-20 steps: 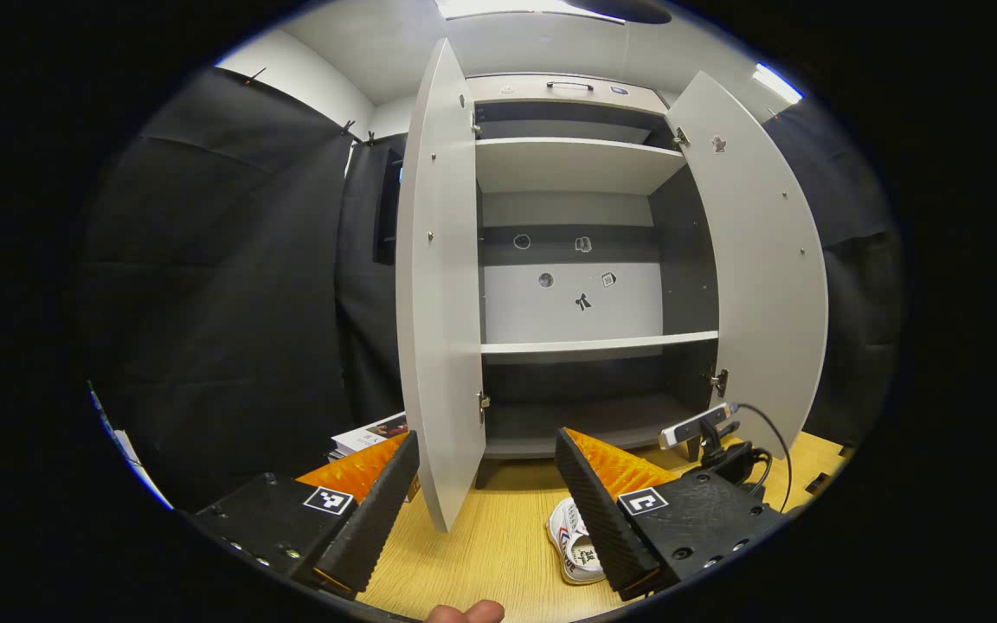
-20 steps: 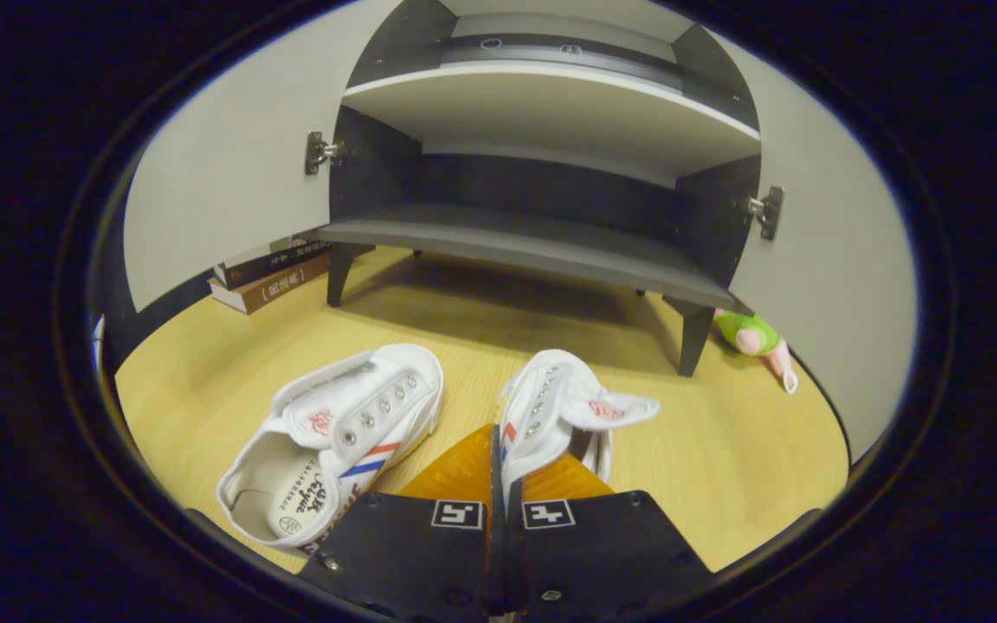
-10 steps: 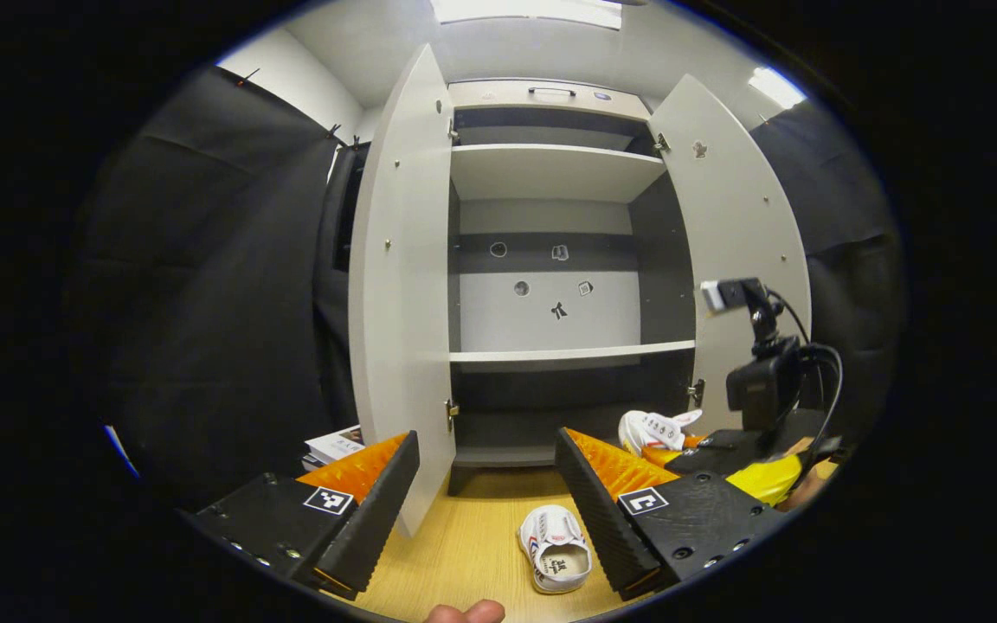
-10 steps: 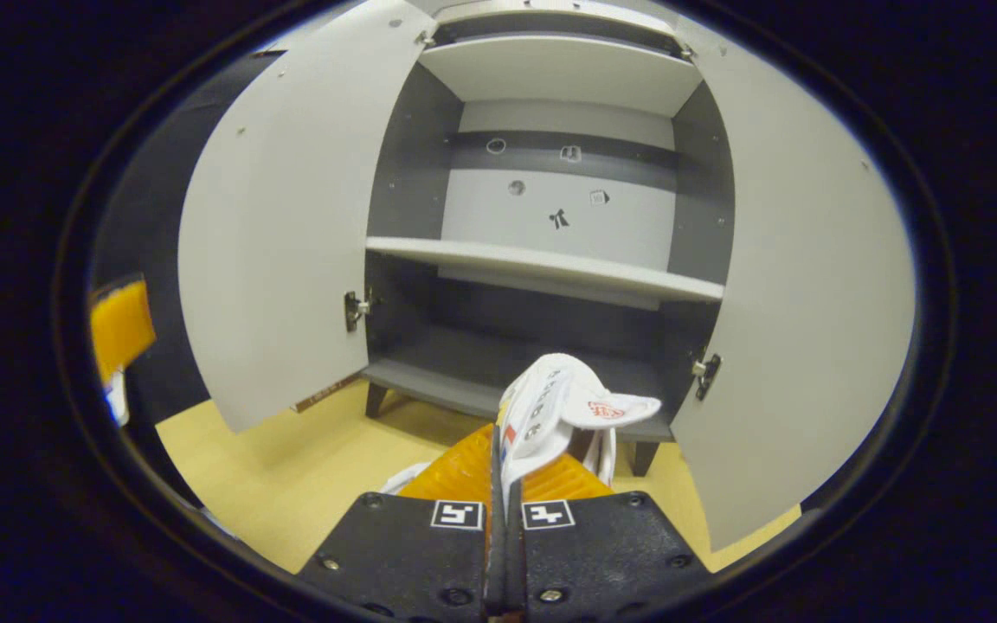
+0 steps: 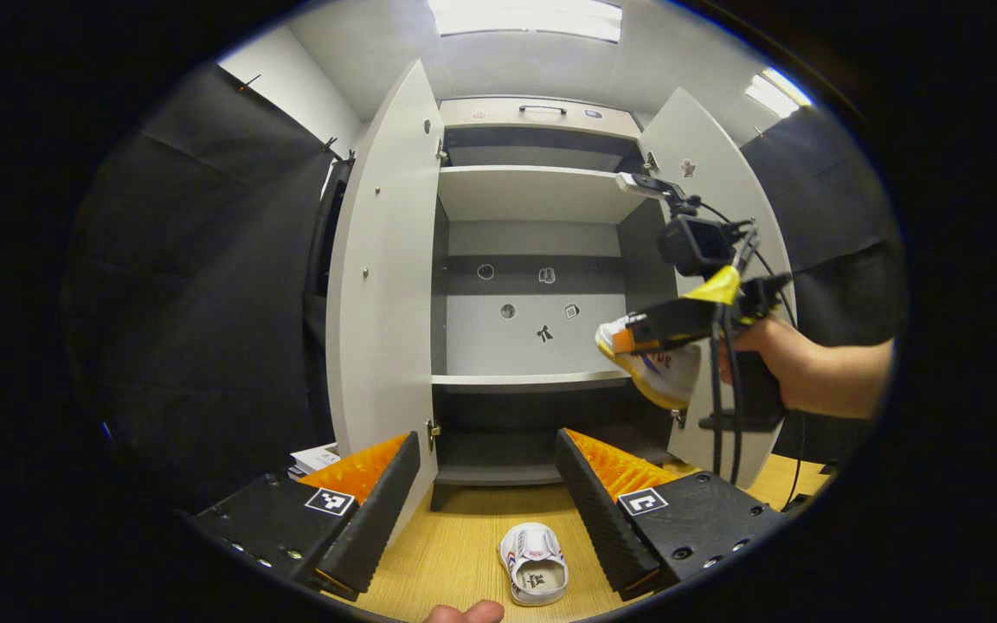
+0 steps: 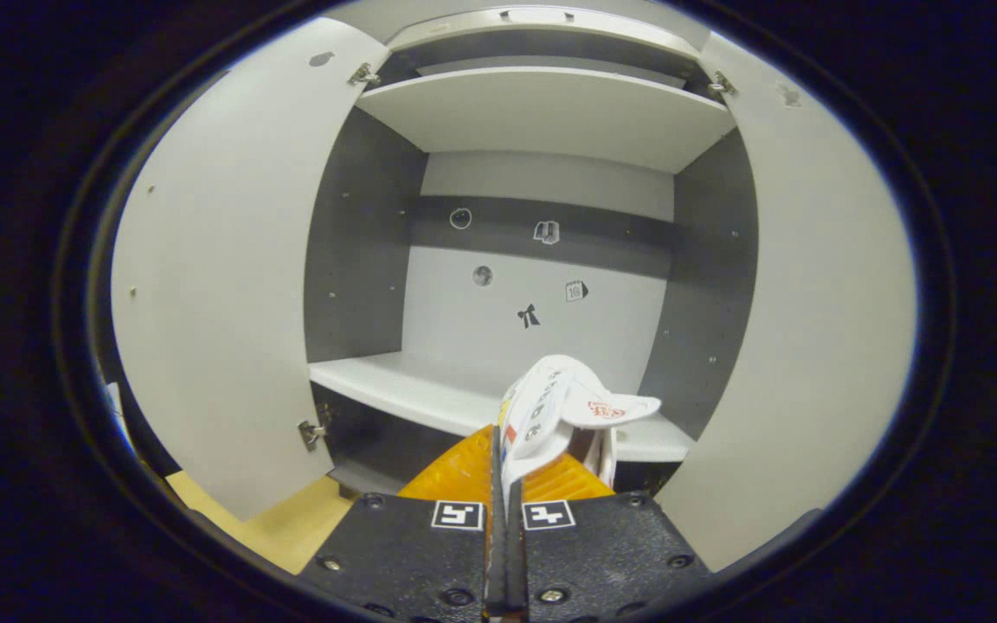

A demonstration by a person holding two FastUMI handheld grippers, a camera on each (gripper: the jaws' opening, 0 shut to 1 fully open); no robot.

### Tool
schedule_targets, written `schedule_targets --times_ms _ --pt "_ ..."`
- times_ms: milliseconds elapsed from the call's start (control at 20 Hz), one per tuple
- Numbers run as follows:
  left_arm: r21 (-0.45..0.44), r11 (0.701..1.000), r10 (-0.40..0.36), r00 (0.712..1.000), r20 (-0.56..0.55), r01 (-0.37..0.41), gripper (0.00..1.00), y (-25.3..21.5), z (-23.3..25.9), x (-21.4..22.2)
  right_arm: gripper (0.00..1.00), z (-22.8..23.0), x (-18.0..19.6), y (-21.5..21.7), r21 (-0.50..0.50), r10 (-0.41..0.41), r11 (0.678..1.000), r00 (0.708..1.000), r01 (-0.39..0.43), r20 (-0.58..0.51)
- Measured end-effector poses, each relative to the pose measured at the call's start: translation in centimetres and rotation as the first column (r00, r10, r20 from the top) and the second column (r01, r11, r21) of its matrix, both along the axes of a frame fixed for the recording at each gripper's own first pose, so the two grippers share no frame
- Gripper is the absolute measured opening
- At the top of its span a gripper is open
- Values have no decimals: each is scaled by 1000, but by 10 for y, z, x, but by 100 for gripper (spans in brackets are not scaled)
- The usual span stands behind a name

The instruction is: Grab one shoe with the right hand and put it into the shoe cabinet, grab the other shoe with the left hand and put it into the shoe cabinet; then close the right door with the right hand and the left door with the left hand.

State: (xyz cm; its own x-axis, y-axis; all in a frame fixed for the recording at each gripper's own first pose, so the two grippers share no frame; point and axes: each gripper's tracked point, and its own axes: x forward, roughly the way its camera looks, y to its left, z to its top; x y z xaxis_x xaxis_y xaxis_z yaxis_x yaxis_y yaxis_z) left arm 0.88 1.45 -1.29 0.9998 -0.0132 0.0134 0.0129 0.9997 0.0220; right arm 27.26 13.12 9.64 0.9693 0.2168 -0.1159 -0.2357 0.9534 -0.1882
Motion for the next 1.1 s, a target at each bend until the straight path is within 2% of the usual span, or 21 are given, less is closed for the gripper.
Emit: schedule_targets --times_ms 150,300,550,850,1100 --pt "1 1000 16 1000 -22 -16 95 8 -5 -3 4 14 57 -2 -29 -50 998 998 49 -23" --pt "12 999 32 999 -23 -32 94 17 -4 -4 4 10 105 -5 -77 -105 992 991 98 -87" --pt "35 996 80 996 -29 -79 95 35 -7 -4 4 -7 164 -4 -85 -156 987 947 138 -281" --pt "40 993 109 993 -41 -107 94 49 -9 -4 2 -25 173 -2 -141 -191 979 901 147 -390" --pt "53 994 97 995 -38 -95 95 46 -10 -3 9 -33 180 3 -237 -240 960 875 150 -421"
